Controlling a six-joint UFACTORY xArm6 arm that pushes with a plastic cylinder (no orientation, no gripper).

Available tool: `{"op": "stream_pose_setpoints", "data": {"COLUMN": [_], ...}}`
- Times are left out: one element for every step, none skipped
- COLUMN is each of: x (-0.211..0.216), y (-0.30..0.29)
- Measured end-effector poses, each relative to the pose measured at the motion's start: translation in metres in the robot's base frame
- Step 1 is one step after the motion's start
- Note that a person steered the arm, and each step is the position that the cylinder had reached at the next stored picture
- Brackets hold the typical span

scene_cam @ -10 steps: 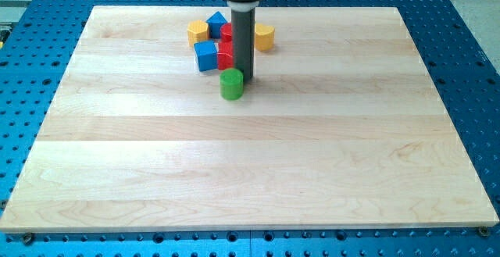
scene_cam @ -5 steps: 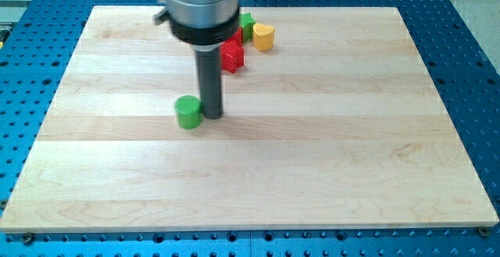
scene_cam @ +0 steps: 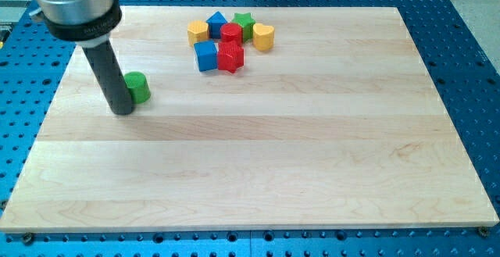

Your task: Push the green circle left to the red circle

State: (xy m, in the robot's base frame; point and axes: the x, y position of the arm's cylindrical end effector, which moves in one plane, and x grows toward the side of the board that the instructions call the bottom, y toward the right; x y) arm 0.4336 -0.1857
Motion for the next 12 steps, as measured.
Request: {"op": "stream_pose_setpoints", "data": {"x": [-0.053, -0.066, -0.081, -0.086, -0.112, -0.112, -0.097, -0.094, -0.094, -0.094, -0.111, -0.115], "y": [0.034, 0.046, 0.035, 0.001, -0.002, 0.02, 0.024, 0.042, 0.063, 0.069, 0.032, 0.049]}}
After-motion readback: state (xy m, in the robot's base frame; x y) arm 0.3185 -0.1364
